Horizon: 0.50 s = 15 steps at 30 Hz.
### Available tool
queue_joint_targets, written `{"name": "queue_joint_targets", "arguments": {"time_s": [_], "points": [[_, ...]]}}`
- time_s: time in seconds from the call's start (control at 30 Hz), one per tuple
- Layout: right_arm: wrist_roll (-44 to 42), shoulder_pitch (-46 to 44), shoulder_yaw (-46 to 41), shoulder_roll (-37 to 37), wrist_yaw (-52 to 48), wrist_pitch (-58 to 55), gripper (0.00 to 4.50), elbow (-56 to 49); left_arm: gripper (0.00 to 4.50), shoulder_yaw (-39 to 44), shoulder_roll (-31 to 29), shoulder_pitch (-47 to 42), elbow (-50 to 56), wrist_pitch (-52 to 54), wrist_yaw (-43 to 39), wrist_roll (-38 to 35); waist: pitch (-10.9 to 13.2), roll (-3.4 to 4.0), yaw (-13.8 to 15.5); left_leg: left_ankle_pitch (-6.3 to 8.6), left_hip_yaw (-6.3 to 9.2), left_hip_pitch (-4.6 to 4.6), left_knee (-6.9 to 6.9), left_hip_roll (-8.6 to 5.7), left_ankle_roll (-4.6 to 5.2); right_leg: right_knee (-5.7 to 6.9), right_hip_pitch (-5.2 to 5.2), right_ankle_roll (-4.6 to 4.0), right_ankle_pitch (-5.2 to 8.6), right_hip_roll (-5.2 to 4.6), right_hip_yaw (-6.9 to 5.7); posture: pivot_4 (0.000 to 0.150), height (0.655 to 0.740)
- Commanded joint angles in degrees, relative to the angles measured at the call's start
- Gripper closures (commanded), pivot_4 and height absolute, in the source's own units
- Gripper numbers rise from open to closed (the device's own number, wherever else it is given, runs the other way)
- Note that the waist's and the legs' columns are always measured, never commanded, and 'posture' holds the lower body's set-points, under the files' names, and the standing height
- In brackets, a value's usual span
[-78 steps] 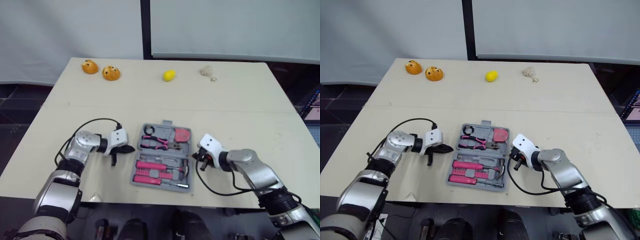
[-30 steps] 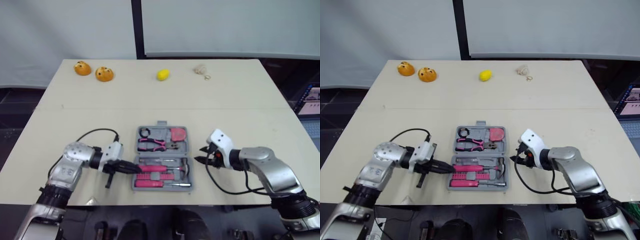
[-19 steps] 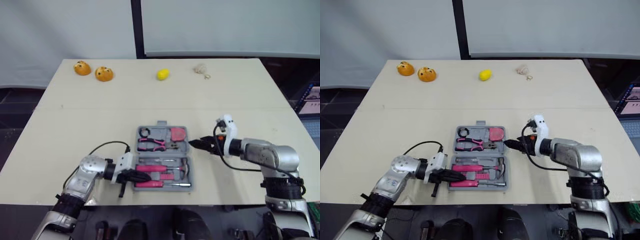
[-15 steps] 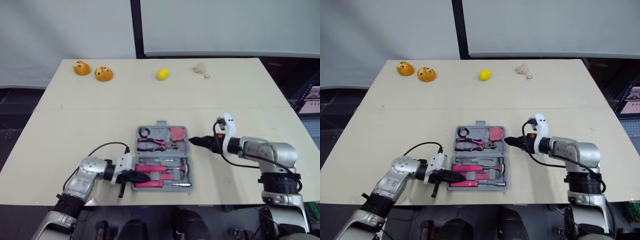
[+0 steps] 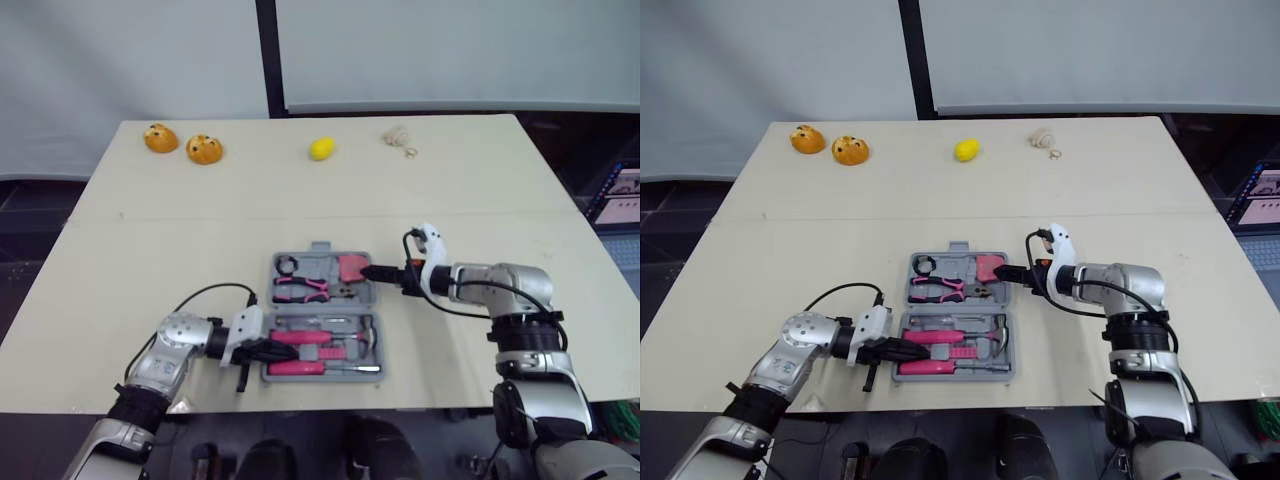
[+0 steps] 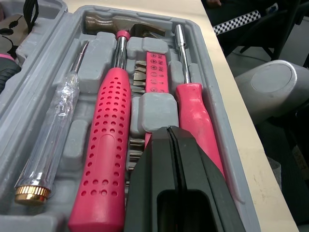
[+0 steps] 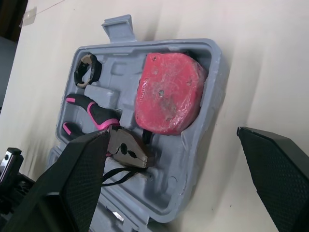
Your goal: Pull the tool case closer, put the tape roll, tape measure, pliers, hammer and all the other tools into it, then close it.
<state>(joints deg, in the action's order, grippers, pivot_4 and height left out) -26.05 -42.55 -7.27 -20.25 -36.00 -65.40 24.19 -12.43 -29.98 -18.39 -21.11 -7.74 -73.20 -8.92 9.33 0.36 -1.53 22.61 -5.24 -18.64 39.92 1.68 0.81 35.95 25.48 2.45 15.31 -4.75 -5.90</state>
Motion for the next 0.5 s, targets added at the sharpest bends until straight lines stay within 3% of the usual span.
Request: {"name": "queue_joint_targets", "arguments": {"time_s": [0.03,0.27,0.5], "points": [[1.0,-2.7,0.2,0.7,0.4,2.8,0.05,4.6,4.50,-1.3,-0.3,0.5,-2.6,-0.6,1.2,2.7,0.0,0.04,0.0,0.00,0.00,0.00,0.00,0.00,0.00,0.00,0.00,0.00,0.00,0.00,0.00,0.150,0.7292],[2.9,-7.6,1.2,3.0,-1.5,7.7,0.05,15.4,4.50,-2.0,-0.2,0.5,-4.6,-2.2,1.4,3.5,-0.1,0.18,-0.2,0.00,-0.01,0.05,0.00,0.00,0.00,0.00,-0.02,0.00,0.00,-0.02,0.02,0.150,0.7292],[4.6,-10.1,5.0,3.7,-11.5,11.1,0.05,23.3,4.50,-2.8,-0.7,0.3,-7.2,-4.6,2.2,5.2,-0.1,0.23,-0.2,0.00,0.00,0.09,-0.01,-0.01,0.00,0.01,-0.06,0.00,0.00,-0.05,0.02,0.150,0.7292]]}}
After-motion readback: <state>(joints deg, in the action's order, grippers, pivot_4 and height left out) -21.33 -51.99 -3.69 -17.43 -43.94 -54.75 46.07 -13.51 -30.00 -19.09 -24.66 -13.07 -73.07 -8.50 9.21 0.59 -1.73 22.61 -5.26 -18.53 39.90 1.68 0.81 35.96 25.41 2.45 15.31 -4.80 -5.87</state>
